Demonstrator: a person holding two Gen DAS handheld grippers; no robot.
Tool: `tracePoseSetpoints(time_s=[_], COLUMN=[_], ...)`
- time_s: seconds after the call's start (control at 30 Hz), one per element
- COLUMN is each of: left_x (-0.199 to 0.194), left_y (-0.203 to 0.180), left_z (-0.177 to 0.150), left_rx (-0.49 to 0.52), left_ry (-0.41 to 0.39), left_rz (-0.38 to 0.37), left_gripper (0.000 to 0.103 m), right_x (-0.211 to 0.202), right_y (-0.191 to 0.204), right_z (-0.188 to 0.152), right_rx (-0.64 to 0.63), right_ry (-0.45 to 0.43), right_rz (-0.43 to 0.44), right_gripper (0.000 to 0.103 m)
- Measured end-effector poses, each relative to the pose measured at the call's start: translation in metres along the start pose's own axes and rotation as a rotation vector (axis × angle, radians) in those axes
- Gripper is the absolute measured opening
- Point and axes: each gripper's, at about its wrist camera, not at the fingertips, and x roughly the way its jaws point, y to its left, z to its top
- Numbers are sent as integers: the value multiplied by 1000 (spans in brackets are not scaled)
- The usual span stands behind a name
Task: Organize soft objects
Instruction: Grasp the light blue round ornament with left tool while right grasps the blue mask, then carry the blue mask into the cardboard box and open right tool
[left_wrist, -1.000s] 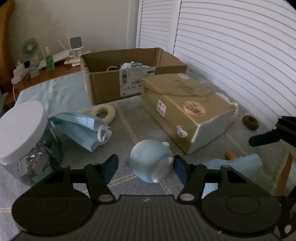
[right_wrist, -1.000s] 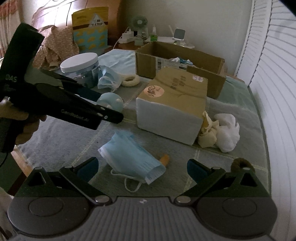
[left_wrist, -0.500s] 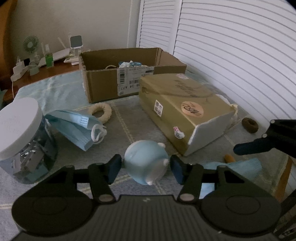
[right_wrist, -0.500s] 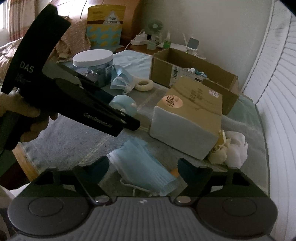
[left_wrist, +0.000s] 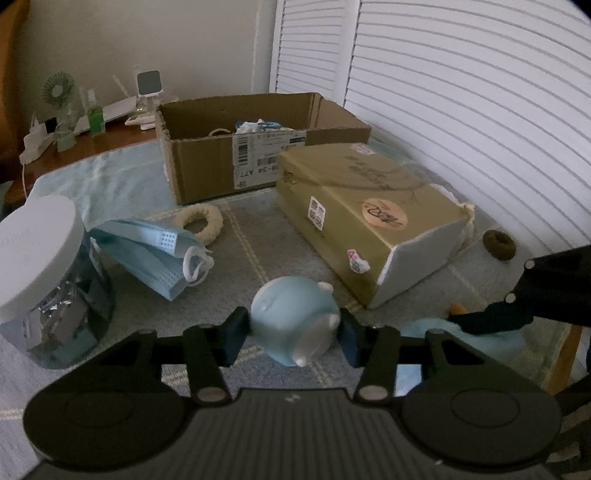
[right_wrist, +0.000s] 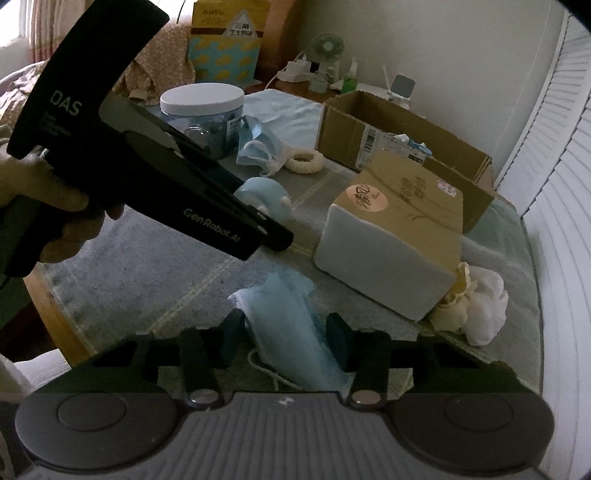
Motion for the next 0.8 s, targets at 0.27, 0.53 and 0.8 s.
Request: tracePoseSetpoints(time_s=[0.27, 0.53, 0.8], left_x=[-2, -15, -34], left_y=[0, 5, 10], left_z=[1, 2, 3], left_rx=[44, 73, 76], left_ry=[10, 5, -12], left_rz=[1, 9, 13], left_gripper=[49, 48, 48], right_x=[-2, -7, -19], right_y=[-2, -6, -11], right_z=[3, 6, 12], right_rx=[7, 22, 48], right_ry=[1, -5, -29], right_rz=[13, 2, -11], right_gripper=[40, 35, 34])
